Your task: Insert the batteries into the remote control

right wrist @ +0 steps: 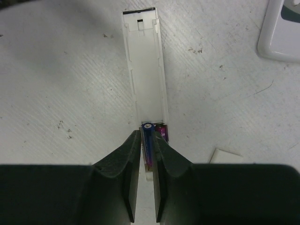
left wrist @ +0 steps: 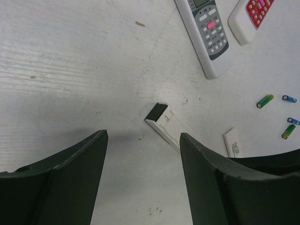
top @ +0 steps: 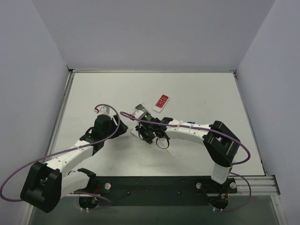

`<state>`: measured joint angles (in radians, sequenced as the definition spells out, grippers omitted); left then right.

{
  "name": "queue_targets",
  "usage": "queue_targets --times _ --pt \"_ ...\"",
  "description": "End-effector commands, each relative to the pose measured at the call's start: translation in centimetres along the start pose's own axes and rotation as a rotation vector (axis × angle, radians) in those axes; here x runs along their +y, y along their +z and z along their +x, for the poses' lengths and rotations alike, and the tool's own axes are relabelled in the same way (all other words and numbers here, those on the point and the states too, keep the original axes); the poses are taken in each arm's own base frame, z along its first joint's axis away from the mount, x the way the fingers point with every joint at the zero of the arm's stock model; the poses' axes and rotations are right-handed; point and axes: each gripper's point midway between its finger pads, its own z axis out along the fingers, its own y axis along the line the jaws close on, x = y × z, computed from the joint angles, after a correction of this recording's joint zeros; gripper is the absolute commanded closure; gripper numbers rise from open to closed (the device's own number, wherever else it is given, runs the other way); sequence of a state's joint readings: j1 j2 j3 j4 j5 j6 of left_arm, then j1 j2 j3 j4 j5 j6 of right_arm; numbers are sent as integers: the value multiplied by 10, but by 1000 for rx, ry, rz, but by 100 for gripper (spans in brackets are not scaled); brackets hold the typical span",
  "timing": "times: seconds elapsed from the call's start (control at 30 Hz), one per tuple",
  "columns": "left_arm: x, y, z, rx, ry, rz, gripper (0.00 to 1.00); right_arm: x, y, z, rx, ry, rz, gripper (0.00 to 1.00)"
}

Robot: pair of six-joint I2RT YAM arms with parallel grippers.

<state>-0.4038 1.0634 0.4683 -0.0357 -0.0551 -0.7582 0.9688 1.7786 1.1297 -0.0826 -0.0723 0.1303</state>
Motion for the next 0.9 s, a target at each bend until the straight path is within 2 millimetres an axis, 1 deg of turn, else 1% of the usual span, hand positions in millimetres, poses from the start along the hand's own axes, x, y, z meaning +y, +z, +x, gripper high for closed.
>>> queue_targets --times 0.0,0.03,0.07,0.1,0.17,0.23,0.27,0.33,0.37,0.4,0.57,0.87 --pt "-29 16 -5 -38 4 74 27 -4 -4 -13 -30 12 17 88" --pt "-30 19 -4 -35 7 76 27 -5 -5 -14 -33 13 18 88" --pt "-27 25 3 -15 14 59 27 -5 -4 -15 -32 19 17 88" --pt "-28 27 3 -10 16 58 27 -6 -4 -15 -32 18 14 88" --pt "-25 34 12 17 28 43 27 -5 -4 -15 -35 23 12 88" --pt "-26 38 16 25 39 38 27 -7 -3 -14 -35 27 12 88" --pt "-22 42 21 39 42 25 28 -7 -2 -14 -36 29 11 88" --pt "-22 46 24 49 46 22 28 -7 -1 -14 -39 32 8 88" --pt "-20 49 30 65 53 15 28 -7 -2 -15 -41 34 5 88" --pt "-19 50 32 70 53 10 28 -7 -1 -16 -44 37 2 88" --pt "-13 54 44 100 59 -12 30 -7 1 -14 -40 38 -4 88" --pt "-6 51 54 118 71 -32 31 -4 5 -6 -16 44 -23 88"
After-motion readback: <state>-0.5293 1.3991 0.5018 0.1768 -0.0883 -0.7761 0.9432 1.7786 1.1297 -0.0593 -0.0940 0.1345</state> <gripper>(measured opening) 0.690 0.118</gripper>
